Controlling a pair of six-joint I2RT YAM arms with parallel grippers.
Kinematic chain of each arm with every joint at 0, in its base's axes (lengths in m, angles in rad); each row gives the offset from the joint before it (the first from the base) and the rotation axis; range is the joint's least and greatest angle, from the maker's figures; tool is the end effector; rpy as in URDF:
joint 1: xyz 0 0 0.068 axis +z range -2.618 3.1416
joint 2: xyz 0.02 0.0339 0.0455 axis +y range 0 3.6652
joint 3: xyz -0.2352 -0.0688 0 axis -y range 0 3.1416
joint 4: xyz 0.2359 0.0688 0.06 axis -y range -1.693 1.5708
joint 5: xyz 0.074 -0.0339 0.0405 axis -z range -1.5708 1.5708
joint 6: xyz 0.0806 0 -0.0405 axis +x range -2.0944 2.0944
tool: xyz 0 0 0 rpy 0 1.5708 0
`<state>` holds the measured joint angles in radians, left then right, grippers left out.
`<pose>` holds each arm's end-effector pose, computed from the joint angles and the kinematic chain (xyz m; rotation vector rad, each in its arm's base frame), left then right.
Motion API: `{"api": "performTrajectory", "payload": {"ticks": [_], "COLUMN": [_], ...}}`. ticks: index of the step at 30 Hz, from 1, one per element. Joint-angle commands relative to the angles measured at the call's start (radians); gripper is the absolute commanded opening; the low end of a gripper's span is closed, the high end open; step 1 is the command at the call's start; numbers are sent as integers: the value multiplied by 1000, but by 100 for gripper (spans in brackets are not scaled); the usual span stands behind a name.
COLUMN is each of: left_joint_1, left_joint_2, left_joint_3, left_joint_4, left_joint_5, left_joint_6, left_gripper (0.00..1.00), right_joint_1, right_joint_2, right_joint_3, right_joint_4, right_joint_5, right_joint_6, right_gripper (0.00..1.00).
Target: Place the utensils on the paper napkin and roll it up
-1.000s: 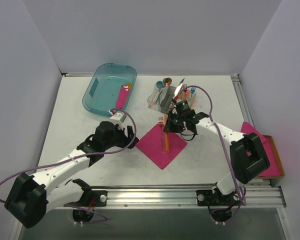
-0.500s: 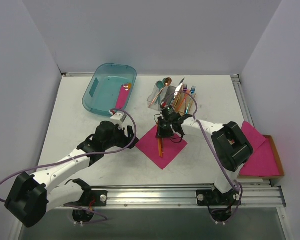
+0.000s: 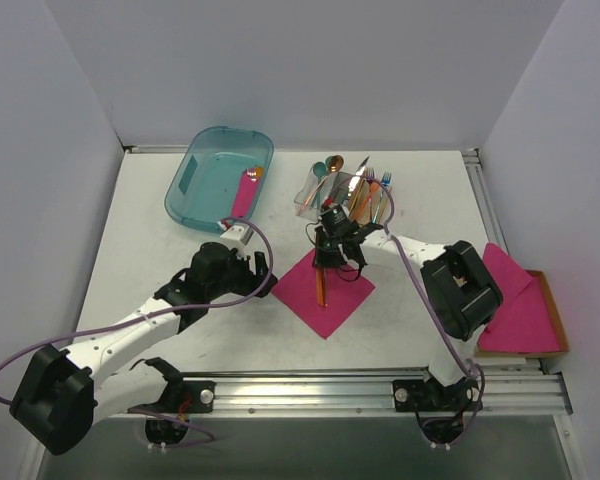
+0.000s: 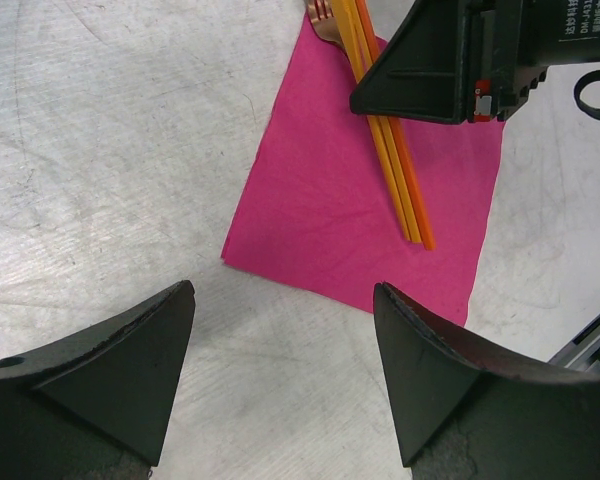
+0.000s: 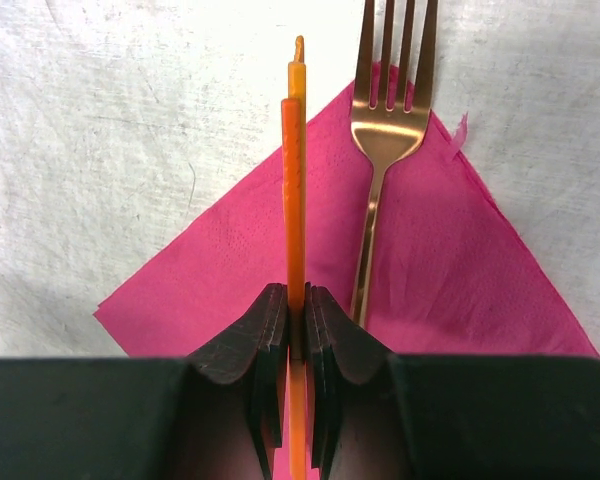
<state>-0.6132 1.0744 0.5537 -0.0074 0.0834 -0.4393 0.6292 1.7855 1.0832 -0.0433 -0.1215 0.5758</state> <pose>0.2217 -0.1642 0.1772 0.2413 2.1667 -0.7074 0.3193 0.2445 0.1322 -0.1295 2.4268 0.7244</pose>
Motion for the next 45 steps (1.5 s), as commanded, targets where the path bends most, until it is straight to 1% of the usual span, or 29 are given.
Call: {"api": "performTrajectory", "payload": {"ticks": [1,7,8,9,14,22,23,27,33,41,45], "left_joint_1": [3,3,3,3,3,3,3,3,3,4,4], "left_joint_2": [-10,-11,-11,-11,-11,-7,-7,-5,-8,-5,-5], "left_joint_3": [3,2,2,0,2,2,2,3,2,3,3], "left_joint_4": [18,18,20,20,23,23,24,26,24,24,24], "left_joint_5": [9,9,9,10,13,13,13,15,13,12,12], "left_joint_6": [13,13,13,13,13,13,13,13,13,13,14], "left_gripper": [81,81,81,81,81,81,81,81,81,81,81], "right_joint_1": [6,12,15,18,30,44,59,93,121,153,165], "right_joint_2": [18,29,28,26,23,3,3,12,35,89,117], "right_joint_3": [40,46,50,50,66,69,72,96,113,165,181], "right_joint_4": [-32,-46,-55,-56,-92,-98,-105,-130,-133,-187,-202], "right_joint_5": [33,60,66,69,109,118,150,187,189,292,316], "right_joint_6": [-7,-7,-8,-10,-16,-22,-30,-56,-85,-99,-106], "right_gripper": [10,15,17,21,26,28,29,31,31,29,28]}}
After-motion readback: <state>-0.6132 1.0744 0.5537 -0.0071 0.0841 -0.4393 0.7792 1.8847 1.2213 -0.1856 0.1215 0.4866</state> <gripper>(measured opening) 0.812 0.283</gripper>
